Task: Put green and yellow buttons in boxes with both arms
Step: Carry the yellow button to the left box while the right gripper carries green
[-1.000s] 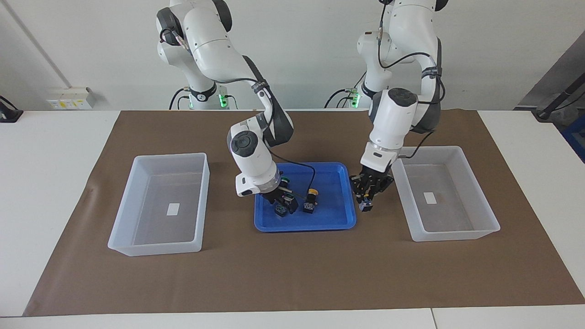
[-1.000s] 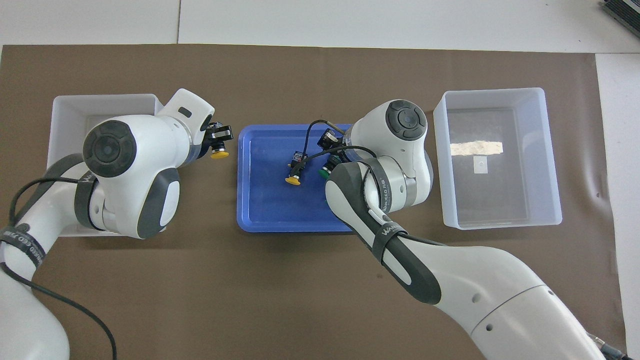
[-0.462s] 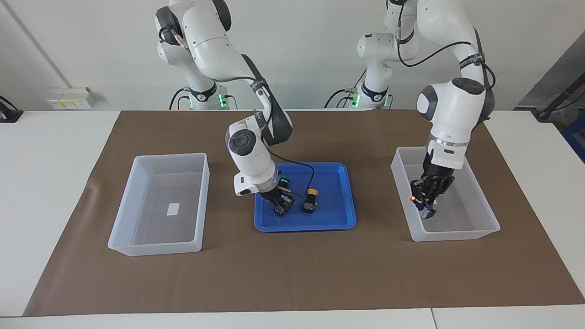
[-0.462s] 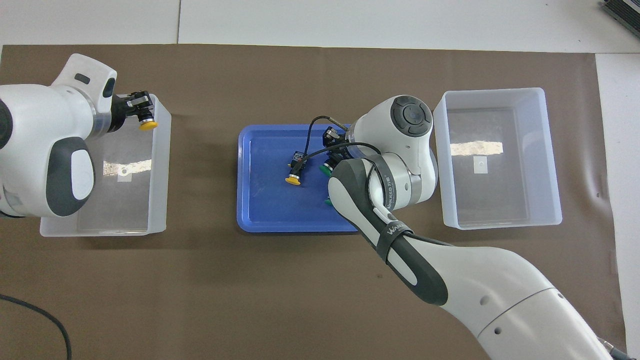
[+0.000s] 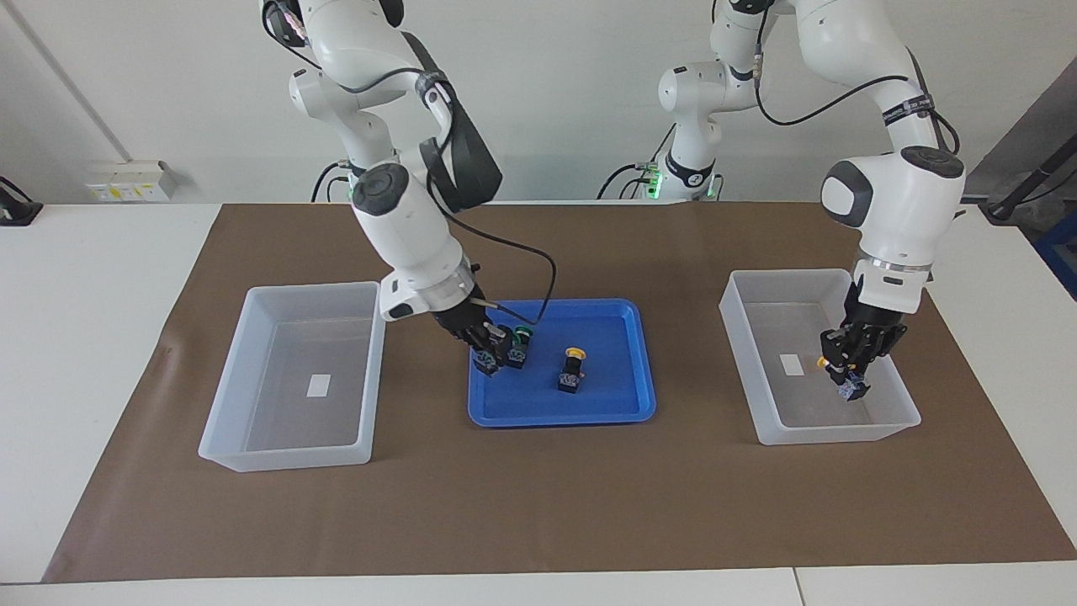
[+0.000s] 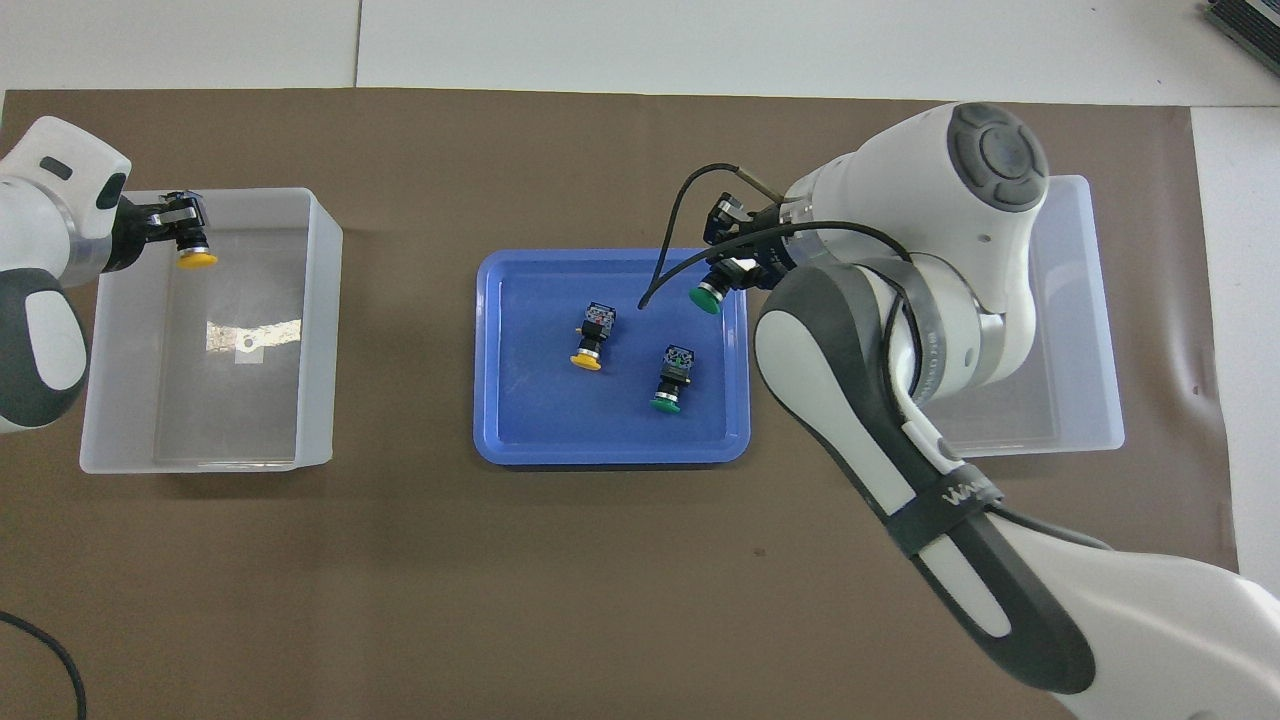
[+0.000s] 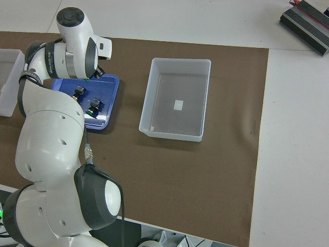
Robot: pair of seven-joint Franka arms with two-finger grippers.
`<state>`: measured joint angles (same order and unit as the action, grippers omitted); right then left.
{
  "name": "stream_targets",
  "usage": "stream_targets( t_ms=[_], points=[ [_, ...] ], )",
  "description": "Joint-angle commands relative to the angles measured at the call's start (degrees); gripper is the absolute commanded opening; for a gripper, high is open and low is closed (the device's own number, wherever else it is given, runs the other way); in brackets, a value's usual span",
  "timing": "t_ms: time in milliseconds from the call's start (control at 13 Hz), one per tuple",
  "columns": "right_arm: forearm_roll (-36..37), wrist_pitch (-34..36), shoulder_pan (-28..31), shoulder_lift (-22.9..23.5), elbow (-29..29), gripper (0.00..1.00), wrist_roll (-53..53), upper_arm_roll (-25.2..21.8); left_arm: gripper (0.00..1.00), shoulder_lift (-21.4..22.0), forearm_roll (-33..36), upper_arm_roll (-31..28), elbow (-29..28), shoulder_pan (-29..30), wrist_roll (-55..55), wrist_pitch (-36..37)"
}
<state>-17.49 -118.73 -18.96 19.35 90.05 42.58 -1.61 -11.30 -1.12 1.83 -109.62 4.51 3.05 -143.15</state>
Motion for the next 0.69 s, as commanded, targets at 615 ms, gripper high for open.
stream_targets(
  t_ms=[615],
  points=[
    [8.18,-5.80,19.75,-5.90,17.61,0.00,-43.71,0.38,0.08,-4.08,0.33,0.54,-12.98,2.88,-17.55,-20.39]
  ],
)
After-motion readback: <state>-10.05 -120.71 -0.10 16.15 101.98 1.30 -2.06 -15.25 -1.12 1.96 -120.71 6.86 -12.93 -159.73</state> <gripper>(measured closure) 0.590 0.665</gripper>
